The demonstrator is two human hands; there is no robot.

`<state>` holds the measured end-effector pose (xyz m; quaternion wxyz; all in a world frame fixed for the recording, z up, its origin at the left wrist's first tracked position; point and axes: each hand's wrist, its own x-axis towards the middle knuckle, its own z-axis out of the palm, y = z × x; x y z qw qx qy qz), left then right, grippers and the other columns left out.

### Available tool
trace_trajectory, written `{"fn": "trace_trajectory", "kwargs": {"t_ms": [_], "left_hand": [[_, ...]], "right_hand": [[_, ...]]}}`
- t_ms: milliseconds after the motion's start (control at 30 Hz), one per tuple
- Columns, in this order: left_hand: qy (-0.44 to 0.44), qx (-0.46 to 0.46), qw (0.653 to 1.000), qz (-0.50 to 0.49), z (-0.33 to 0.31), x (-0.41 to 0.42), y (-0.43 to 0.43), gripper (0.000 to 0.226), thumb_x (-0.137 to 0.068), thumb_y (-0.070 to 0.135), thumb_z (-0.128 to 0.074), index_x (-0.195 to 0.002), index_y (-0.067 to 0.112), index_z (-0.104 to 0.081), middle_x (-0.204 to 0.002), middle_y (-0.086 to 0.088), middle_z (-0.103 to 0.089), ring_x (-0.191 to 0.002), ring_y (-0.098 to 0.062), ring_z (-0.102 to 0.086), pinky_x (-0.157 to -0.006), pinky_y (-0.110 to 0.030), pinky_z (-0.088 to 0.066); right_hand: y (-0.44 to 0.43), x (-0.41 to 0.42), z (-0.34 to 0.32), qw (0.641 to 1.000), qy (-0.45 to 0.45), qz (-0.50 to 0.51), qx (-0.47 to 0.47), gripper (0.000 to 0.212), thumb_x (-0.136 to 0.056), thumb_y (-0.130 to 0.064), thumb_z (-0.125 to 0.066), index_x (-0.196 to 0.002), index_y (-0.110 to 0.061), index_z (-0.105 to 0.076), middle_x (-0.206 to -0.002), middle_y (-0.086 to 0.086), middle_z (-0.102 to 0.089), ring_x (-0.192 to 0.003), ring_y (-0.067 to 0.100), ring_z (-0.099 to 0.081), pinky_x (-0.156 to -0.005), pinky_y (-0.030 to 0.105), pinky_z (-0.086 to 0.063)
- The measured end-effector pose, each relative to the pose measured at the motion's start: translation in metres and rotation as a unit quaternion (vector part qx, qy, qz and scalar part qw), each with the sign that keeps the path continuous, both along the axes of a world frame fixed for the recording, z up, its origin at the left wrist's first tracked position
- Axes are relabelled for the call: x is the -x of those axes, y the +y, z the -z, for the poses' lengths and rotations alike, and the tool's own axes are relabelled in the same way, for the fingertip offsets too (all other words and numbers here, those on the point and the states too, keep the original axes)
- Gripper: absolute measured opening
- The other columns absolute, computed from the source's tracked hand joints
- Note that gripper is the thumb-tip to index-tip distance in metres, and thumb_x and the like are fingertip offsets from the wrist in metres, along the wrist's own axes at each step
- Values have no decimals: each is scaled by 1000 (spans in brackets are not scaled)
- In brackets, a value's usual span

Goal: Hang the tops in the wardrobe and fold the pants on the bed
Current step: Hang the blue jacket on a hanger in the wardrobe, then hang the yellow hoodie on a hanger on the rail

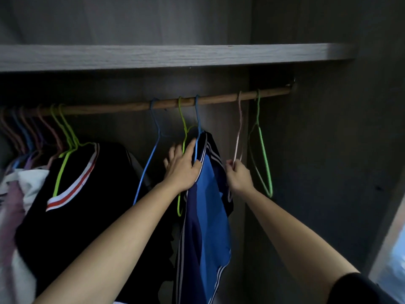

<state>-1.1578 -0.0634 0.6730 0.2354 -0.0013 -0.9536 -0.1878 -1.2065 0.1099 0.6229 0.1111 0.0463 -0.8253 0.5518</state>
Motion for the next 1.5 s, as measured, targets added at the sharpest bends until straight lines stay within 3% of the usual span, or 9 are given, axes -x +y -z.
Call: {"fn": "trace_trajectory", "kwargs": {"t_ms": [167,300,400,567,733,867,1167,1333,1500], "left_hand": [[10,-44,999,20,3,-2,21,60,-101,48,-34,-155,36,-9,-163,-12,-3,-149,-29,6,-116,-59,-5],[38,-46,998,18,0,-14,28,62,-101,51,-30,-156,31,-11,-163,-12,7,-149,-31,9,-115,-60,-7],[77,9,997,15,5,-31,36,63,-101,53,-25,-156,28,-10,-163,-12,11,-149,-28,13,-117,-57,-3],[162,89,978,102,23,-65,59,63,-99,53,-21,-154,23,-21,-163,-17,-1,-150,-31,4,-118,-55,-2],[198,83,957,193,60,-107,98,61,-100,49,-29,-153,18,-28,-161,-20,-12,-149,-35,-7,-118,-57,-8],[180,98,940,273,84,-142,140,61,-101,49,-29,-153,19,-27,-161,-20,-11,-150,-34,-7,-118,-57,-8],[165,69,884,433,76,-232,269,63,-100,50,-26,-154,18,-23,-162,-18,-8,-150,-33,-5,-116,-58,-6],[124,57,826,547,104,-357,358,62,-100,52,-23,-155,22,-20,-163,-15,-4,-150,-29,-1,-117,-58,-5],[98,62,745,657,145,-538,420,62,-99,52,-23,-153,21,-25,-163,-14,-7,-150,-30,-5,-115,-59,-7]], "right_hand": [[37,-32,11,985,90,102,-102,30,-104,-28,-43,-130,-16,-51,-100,3,-65,-93,23,-66,-73,36,-51],[68,-61,-1,975,107,126,-149,40,-100,-25,-51,-139,-16,-46,-120,8,-66,-109,26,-64,-85,37,-53],[84,-93,-1,959,147,152,-188,54,-98,-24,-54,-148,-15,-37,-137,10,-52,-124,27,-54,-98,41,-48],[112,-154,25,906,200,238,-286,55,-99,-36,-52,-148,-16,-38,-137,11,-47,-124,30,-49,-98,42,-46],[149,-231,65,878,146,262,-374,53,-100,-42,-47,-147,-21,-38,-142,6,-44,-127,27,-47,-100,45,-46],[181,-292,83,850,83,303,-423,56,-100,-42,-46,-150,-19,-36,-148,11,-40,-131,33,-44,-102,50,-44],[275,-477,84,748,3,485,-452,60,-100,-44,-47,-152,-17,-34,-161,17,-23,-147,35,-23,-119,50,-21],[300,-649,110,690,-90,573,-433,64,-100,-48,-42,-155,-19,-29,-163,16,-18,-150,33,-17,-120,53,-17],[292,-856,144,627,-195,644,-393,65,-100,-45,-44,-156,-15,-27,-163,19,-16,-150,35,-16,-119,55,-16]]}}
